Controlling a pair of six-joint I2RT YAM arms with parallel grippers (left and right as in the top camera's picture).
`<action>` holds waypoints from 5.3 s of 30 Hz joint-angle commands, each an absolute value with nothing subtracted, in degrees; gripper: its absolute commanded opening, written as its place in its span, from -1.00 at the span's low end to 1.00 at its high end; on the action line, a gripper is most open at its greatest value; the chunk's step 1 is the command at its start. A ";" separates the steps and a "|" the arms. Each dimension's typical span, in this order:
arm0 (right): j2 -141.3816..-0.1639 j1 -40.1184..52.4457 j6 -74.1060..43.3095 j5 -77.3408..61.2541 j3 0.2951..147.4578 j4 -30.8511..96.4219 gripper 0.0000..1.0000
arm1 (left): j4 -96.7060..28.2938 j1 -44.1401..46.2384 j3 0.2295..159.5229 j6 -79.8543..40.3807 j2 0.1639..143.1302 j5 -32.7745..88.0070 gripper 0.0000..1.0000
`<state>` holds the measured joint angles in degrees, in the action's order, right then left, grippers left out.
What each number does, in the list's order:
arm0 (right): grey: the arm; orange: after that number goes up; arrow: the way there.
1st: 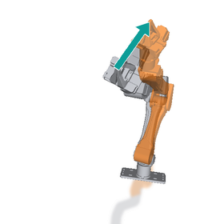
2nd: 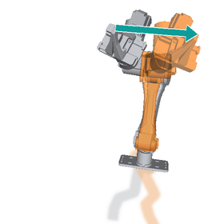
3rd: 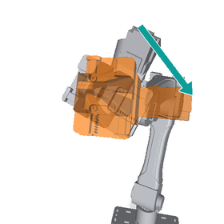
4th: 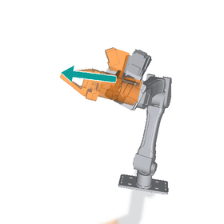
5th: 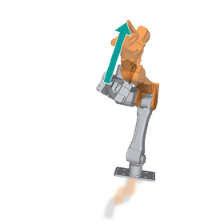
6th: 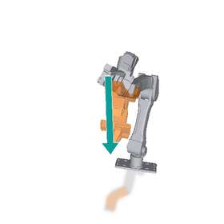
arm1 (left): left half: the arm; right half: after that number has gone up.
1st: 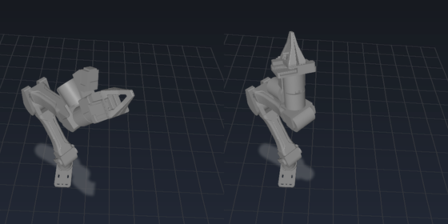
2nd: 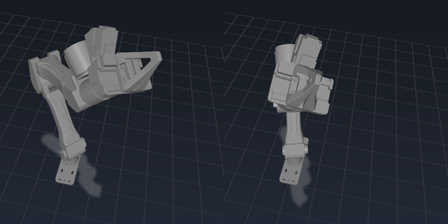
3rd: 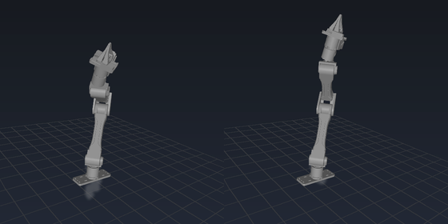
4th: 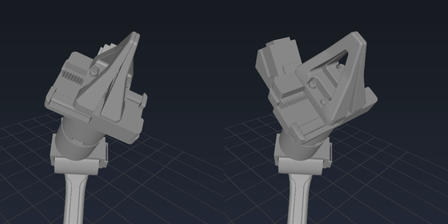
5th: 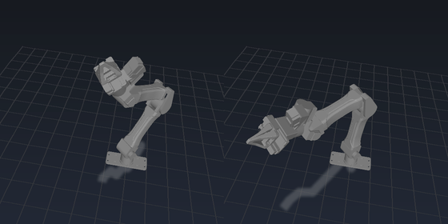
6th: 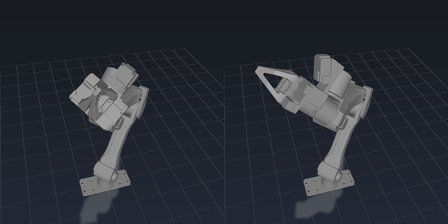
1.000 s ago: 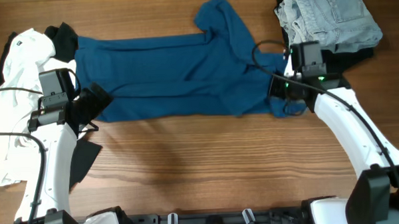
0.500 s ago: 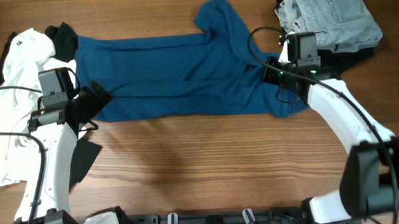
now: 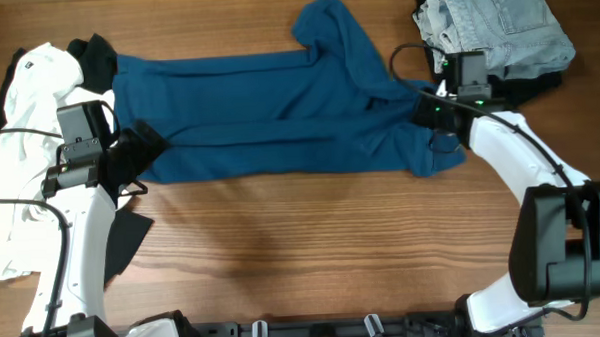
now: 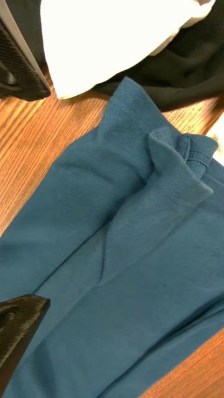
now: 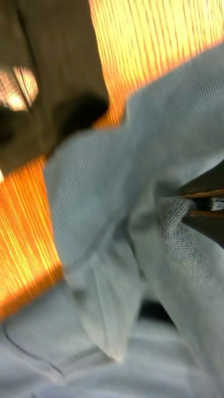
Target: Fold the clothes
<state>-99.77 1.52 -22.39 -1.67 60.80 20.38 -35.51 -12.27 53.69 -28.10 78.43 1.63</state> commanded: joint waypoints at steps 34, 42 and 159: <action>-93.34 4.91 -2.79 -16.36 87.90 41.56 0.88 | -52.36 -7.90 111.04 -12.49 119.72 -4.73 0.99; -94.48 6.37 -3.01 -16.36 87.64 40.75 0.86 | -46.15 -8.80 111.18 -27.92 128.70 -10.59 0.96; -147.09 12.47 -4.67 -7.16 114.76 11.35 0.62 | -59.33 -3.22 111.00 -28.71 120.99 -3.31 -0.92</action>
